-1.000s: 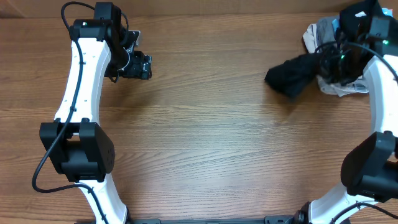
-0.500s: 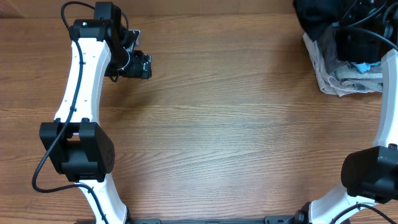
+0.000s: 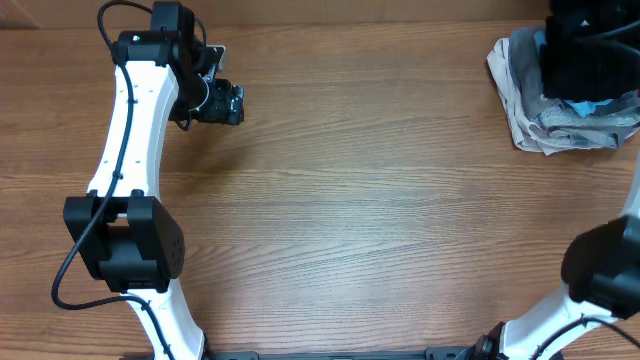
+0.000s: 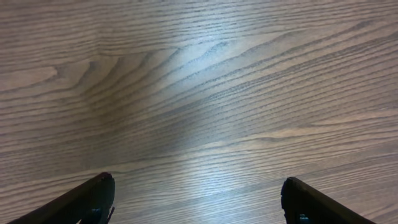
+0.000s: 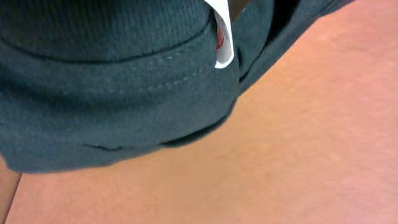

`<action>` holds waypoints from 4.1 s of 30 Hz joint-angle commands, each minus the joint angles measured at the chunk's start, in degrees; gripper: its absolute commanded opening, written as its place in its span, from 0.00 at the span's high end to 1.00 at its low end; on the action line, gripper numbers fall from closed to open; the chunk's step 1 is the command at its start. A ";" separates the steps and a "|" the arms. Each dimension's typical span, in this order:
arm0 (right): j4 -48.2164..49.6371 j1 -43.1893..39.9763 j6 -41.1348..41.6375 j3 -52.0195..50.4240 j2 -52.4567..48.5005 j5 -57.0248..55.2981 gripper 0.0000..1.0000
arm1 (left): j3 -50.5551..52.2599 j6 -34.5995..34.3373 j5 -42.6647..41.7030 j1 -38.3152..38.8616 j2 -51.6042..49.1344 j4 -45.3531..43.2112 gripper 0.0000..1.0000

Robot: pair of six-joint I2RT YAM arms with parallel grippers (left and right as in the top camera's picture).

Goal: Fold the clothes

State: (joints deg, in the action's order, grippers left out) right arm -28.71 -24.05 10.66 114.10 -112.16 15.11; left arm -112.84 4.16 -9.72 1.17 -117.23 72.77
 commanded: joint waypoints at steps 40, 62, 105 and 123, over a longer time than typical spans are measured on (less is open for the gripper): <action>-42.10 -8.92 -8.20 1.49 -0.07 12.61 0.00 | 0.24 -3.04 -0.85 0.42 0.66 -2.34 0.09; -36.22 13.38 -21.77 1.49 13.92 14.91 0.00 | 0.22 -2.91 -0.20 0.39 0.66 -7.02 0.00; -29.92 46.05 -11.65 1.36 25.77 -14.01 0.00 | 0.22 -2.91 -0.20 0.37 0.66 -7.02 0.00; -9.88 31.58 -11.54 -41.83 63.65 -11.58 0.00 | 0.22 -2.91 -0.20 0.37 0.66 -7.02 0.00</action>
State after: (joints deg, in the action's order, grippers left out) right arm -42.65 8.97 -0.45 83.48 -55.79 2.63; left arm -112.84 1.45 -9.87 1.15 -117.23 65.93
